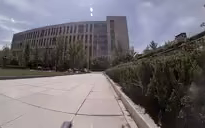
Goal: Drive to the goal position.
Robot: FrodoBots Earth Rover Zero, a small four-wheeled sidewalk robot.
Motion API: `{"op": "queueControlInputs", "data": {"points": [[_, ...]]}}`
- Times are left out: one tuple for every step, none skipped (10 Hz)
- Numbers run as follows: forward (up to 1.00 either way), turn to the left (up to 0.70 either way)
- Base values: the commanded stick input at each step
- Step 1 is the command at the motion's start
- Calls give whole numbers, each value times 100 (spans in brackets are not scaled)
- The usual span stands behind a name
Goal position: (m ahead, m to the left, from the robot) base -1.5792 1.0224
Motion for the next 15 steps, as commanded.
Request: {"op": "queueControlInputs", "data": {"points": [[4, 0], [4, 0], [0, 0], [1, 0], [4, 0], [0, 0], [1, 0], [3, 0], [4, 0], [1, 0], [4, 0], [2, 0], [1, 0], [4, 0], [4, 0]]}}
